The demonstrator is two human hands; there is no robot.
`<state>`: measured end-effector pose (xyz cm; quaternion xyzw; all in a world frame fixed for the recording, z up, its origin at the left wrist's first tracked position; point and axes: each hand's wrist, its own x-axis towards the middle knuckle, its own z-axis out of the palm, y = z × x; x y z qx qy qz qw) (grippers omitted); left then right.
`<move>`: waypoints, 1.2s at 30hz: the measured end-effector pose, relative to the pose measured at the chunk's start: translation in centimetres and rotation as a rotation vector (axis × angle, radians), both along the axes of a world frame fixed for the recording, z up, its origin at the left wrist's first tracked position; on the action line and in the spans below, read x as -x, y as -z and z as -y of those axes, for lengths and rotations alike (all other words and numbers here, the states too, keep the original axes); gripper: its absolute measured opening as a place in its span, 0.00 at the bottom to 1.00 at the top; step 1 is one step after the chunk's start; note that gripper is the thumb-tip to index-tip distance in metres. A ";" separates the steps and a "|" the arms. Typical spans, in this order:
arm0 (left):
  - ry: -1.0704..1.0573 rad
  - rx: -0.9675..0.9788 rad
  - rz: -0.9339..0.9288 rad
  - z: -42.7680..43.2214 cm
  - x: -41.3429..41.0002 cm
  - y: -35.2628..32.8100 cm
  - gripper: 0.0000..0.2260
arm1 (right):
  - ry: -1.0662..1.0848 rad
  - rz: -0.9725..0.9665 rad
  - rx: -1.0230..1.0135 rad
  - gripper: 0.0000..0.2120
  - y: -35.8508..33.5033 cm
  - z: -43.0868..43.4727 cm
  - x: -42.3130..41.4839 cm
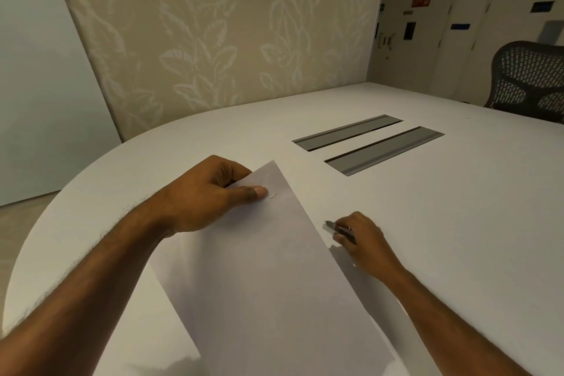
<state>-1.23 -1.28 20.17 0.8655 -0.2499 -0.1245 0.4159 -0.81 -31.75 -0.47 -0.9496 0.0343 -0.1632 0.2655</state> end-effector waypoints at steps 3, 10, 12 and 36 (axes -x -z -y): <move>-0.012 0.002 -0.002 0.0 -0.3 0.0 0.11 | -0.145 0.230 -0.219 0.10 -3.4 -1.4 2.4; -0.047 -0.021 0.012 0.0 -0.3 -0.1 0.10 | -0.290 0.344 -0.405 0.10 -10.9 -4.3 8.0; -0.049 -0.026 0.011 0.0 -0.1 -0.2 0.11 | -0.314 0.371 -0.447 0.11 -12.4 -5.5 9.4; 0.013 0.140 -0.173 -0.4 1.8 -0.3 0.12 | -0.300 0.260 -0.778 0.13 -13.8 -12.1 10.9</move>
